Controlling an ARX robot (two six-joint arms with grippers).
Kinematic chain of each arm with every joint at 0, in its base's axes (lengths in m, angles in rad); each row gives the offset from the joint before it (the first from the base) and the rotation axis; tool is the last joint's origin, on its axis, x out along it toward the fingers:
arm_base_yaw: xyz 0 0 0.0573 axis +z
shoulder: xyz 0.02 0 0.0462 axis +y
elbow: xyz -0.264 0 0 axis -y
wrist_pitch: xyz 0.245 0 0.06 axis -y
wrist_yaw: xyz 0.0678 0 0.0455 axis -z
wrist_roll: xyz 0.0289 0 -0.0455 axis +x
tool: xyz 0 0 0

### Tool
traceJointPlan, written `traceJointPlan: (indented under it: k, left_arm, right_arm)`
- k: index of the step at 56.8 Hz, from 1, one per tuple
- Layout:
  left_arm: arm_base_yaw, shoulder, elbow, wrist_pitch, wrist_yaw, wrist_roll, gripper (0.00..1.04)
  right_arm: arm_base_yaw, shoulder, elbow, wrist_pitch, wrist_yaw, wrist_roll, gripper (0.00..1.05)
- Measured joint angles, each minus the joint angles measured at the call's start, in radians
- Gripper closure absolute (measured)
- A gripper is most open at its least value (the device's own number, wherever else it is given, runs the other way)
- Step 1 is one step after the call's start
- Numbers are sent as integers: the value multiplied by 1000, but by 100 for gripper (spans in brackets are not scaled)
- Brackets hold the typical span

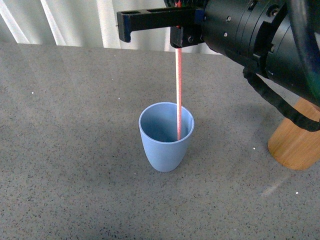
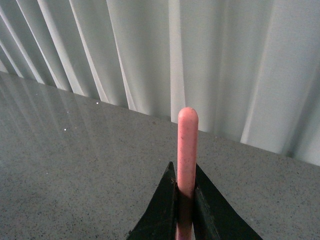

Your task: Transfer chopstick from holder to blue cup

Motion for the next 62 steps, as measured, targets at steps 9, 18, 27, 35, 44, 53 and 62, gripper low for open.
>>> traceJointPlan:
  k: [9, 18, 27, 35, 44, 53, 62]
  left_arm:
    - [0, 0, 0, 0, 0, 0, 7]
    - [0, 0, 0, 0, 0, 0, 7]
    - [0, 0, 0, 0, 0, 0, 7]
    - [0, 0, 0, 0, 0, 0, 7]
    - [0, 0, 0, 0, 0, 0, 7]
    - [0, 0, 0, 0, 0, 0, 7]
    - [0, 0, 0, 0, 0, 0, 7]
  right_arm:
    - [0, 13, -22, 10, 11, -5, 102]
    - [2, 23, -33, 17, 20, -8, 102]
    - [5, 25, -33, 16, 27, -13, 79]
    - [6, 24, -33, 8, 28, -6, 53]
    - [8, -5, -33, -13, 29, 2, 28]
    - [3, -99, -33, -59, 39, 2, 8]
    - [-47, -238, -38, -160, 70, 10, 10]
